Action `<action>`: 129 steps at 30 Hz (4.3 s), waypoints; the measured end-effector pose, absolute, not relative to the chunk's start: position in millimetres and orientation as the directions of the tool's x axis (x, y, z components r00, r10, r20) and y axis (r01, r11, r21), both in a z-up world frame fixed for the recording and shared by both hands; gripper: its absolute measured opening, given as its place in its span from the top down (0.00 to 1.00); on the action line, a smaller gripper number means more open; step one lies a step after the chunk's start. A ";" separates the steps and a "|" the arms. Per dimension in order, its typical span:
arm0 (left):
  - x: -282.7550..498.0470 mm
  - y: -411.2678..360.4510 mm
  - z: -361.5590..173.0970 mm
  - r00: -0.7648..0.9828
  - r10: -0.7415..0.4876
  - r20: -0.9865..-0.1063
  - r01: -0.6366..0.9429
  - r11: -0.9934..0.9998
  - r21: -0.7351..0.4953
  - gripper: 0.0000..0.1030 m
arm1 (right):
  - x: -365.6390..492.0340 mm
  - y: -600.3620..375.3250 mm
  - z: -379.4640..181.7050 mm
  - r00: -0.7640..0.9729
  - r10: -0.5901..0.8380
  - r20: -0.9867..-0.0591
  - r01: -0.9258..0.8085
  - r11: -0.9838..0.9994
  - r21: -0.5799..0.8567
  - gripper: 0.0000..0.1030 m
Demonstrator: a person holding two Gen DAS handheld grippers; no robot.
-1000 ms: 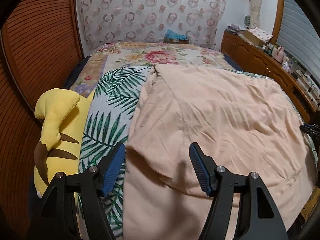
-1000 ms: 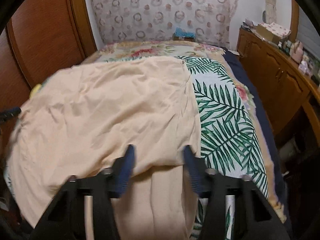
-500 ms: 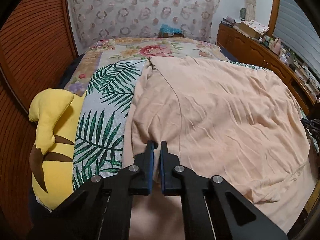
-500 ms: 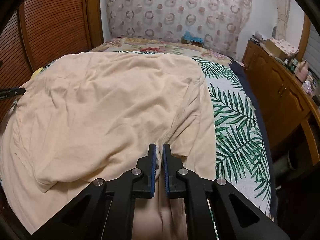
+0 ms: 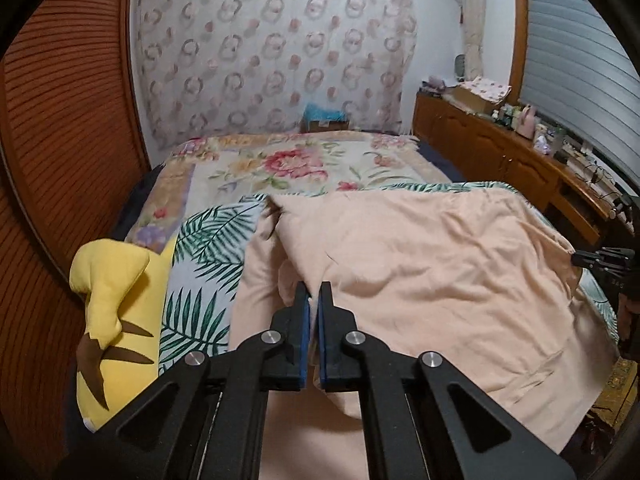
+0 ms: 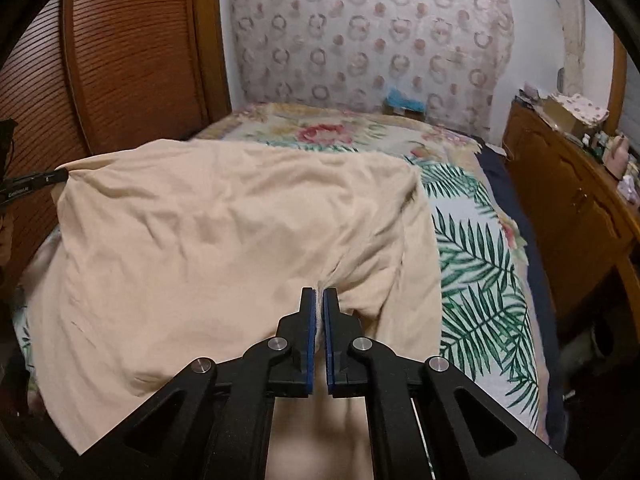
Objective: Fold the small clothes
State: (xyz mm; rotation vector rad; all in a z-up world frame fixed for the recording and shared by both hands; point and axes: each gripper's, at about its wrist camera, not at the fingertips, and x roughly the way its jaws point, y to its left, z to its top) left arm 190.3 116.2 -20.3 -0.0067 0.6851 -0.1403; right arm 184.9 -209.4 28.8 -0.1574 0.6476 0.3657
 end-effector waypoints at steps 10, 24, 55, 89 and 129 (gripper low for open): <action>165.7 121.9 2.9 0.806 -0.140 -0.575 0.132 0.990 -0.056 0.96 | 150.2 -224.9 59.8 0.789 0.298 -0.537 -0.379 0.924 -0.044 0.97; 130.4 143.8 19.1 0.838 -0.141 -0.527 0.119 0.990 -0.076 0.96 | 103.1 -240.9 78.7 0.807 0.318 -0.497 -0.388 0.921 -0.042 0.97; 89.0 170.0 -88.7 0.709 -0.099 -0.698 0.020 0.993 -0.120 0.90 | 85.5 -263.4 -26.0 0.699 0.243 -0.672 -0.332 0.943 -0.004 0.97; 85.8 162.5 -99.4 0.710 -0.154 -0.687 0.042 0.983 -0.177 0.95 | 57.7 -257.5 -18.4 0.730 0.288 -0.620 -0.346 0.938 0.028 0.50; 141.8 -164.2 53.2 0.558 -0.614 -0.558 0.673 0.729 -0.128 0.96 | 35.1 -304.0 -12.0 0.806 0.224 -0.547 -0.248 0.968 0.030 0.39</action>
